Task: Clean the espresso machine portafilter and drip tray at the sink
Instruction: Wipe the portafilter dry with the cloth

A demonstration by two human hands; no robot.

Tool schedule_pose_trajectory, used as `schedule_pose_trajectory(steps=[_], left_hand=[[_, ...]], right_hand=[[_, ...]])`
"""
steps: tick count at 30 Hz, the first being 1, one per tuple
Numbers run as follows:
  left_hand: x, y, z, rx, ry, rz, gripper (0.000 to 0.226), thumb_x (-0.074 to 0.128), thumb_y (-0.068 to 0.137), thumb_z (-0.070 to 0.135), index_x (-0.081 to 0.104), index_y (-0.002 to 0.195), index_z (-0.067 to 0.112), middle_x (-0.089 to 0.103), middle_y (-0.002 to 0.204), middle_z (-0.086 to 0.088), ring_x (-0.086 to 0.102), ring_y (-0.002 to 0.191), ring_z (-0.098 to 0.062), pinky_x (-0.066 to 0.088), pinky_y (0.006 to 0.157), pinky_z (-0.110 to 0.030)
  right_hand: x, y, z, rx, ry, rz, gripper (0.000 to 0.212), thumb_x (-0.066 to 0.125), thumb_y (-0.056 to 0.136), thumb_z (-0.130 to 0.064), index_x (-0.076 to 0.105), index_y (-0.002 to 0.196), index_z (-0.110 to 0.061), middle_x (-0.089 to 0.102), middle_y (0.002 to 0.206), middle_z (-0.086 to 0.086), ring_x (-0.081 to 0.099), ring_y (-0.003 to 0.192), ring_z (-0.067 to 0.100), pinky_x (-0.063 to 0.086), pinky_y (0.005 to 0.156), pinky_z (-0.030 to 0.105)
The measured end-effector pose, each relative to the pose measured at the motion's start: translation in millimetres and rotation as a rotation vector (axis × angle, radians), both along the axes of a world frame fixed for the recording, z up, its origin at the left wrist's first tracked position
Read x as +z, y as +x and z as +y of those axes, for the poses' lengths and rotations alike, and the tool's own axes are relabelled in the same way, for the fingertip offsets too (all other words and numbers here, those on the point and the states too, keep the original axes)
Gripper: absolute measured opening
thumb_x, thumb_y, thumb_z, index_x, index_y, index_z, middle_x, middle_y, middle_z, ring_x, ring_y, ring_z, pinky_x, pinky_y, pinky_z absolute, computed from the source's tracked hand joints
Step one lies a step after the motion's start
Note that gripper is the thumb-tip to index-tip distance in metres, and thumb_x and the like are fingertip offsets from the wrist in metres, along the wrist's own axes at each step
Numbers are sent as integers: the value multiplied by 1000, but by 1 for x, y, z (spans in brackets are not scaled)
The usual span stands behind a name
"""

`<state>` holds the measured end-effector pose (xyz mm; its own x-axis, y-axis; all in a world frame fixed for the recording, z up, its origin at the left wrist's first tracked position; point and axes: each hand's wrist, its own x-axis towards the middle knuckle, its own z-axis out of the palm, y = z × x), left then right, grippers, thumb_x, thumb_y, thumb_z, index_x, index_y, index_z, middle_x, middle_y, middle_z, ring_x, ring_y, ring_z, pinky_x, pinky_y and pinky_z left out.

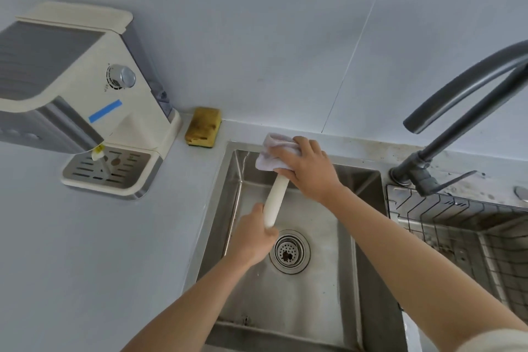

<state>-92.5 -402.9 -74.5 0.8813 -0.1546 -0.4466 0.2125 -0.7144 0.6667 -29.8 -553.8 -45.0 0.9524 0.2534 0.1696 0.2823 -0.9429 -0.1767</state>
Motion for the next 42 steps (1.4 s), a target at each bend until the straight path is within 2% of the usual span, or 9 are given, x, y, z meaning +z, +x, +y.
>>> schedule_pose_trajectory(steps=[5,12,16,21,23,27,34,37,42], left_hand=[[11,-6,-1,-51,23,-62,26,50,85,12,46,110,7,54,83,-8,57,63,-25,53,60,-39],[18,-19,17,-162,122,-91,27,50,85,11,45,111,7,50,85,-3,52,65,-23,47,58,-33],[21,-24,21,-299,279,-186,30,48,87,13,44,116,9,50,80,-1,49,69,-20,35,52,-24],[30,-24,16,-466,405,-314,32,49,88,19,44,119,13,64,105,-7,62,90,-26,43,68,-29],[31,-24,15,-475,400,-315,31,50,88,19,45,118,13,64,105,-7,61,87,-26,39,65,-27],[33,-27,12,-413,300,-272,31,52,85,16,47,115,11,63,98,-8,49,72,-19,37,63,-25],[35,-32,1,-177,-87,-98,17,52,81,4,43,91,14,45,71,2,47,48,-13,35,39,-15],[41,-37,-12,-71,-261,14,18,50,81,1,41,84,17,45,70,-1,46,42,-13,38,37,-17],[47,-39,-25,19,-424,165,18,50,82,0,42,86,16,46,66,-4,44,43,-14,39,38,-19]], right_hand=[[18,-6,2,-164,183,168,39,47,93,-37,49,130,-27,41,125,12,38,114,31,45,90,40],[50,-21,-17,-417,1018,434,33,43,95,-21,51,127,-15,52,105,0,52,88,14,41,72,17],[63,-24,-32,-259,900,430,29,44,96,-23,56,121,-17,58,93,-8,51,79,2,36,65,13],[63,-26,-20,83,-50,609,29,54,75,-49,66,98,-36,53,108,-4,42,102,14,42,88,33],[67,-31,-12,70,-116,614,31,56,64,-54,68,86,-36,56,101,-5,46,98,15,42,83,32],[78,-31,-22,20,247,641,10,67,64,-47,67,67,-37,66,78,-16,58,77,10,45,70,26],[72,-25,-47,-234,764,495,33,57,87,-38,63,87,-5,62,78,11,57,72,20,46,72,32],[62,-33,-41,-336,1153,462,19,50,92,-37,60,85,-22,64,85,4,60,84,23,49,83,39],[54,-40,-24,-380,1243,264,25,37,98,-29,52,115,-18,57,110,2,53,105,17,43,90,27]])
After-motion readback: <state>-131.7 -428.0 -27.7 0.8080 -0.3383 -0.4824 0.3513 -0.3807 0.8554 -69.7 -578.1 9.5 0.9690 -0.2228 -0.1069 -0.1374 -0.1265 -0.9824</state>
